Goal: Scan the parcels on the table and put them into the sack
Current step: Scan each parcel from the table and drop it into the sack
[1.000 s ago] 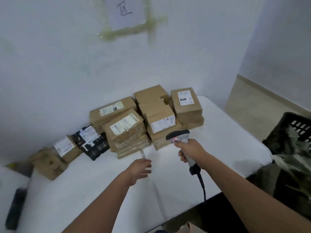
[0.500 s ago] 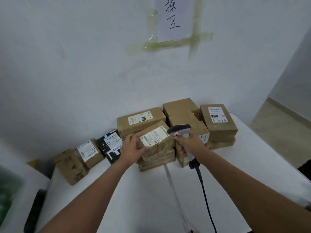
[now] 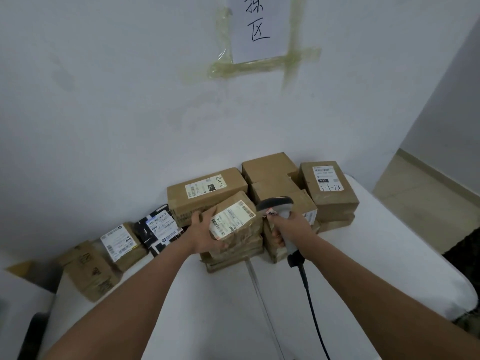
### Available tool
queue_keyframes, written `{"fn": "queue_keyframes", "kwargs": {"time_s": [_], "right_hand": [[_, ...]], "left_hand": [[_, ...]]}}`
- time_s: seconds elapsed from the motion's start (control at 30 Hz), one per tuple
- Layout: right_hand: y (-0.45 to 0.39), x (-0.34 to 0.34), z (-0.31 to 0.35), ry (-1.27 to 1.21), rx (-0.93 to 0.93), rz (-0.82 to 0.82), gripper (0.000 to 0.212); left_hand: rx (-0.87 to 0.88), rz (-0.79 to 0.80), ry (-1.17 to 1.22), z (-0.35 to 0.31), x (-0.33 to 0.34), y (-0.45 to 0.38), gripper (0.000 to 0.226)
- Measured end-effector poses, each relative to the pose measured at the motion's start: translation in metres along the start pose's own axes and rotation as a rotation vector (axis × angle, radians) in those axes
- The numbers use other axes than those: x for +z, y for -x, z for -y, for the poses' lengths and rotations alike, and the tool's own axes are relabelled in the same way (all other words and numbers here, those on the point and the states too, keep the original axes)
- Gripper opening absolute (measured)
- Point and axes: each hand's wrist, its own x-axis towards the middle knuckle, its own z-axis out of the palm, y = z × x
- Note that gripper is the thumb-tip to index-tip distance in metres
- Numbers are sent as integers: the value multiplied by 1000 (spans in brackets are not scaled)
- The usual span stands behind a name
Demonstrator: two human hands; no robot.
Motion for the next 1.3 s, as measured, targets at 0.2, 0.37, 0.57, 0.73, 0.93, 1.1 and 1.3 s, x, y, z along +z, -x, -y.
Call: {"fn": "queue_keyframes", "kwargs": {"time_s": [0.2, 0.37, 0.57, 0.73, 0.93, 1.1, 1.3], "right_hand": [[12, -2, -11, -24, -1, 47, 34], [34, -8, -21, 1, -6, 28, 35], [49, -25, -48, -97, 33, 83, 32], [65, -59, -88, -89, 115, 99, 25], [86, -118, -148, -106, 206, 59, 29], [99, -158, -185, -122, 254, -11, 29], [111, -187, -207, -109, 279, -53, 34]], "left_hand": [[112, -8, -22, 19, -1, 26, 123], [149, 53, -11, 18, 4, 57, 122], [165, 191, -70, -10, 37, 84, 119], [199, 271, -179, -45, 92, 96, 116], [275, 441, -233, -95, 174, 103, 112], [511, 428, -415, -139, 215, 92, 97], [299, -59, -30, -173, 247, 89, 78]]}}
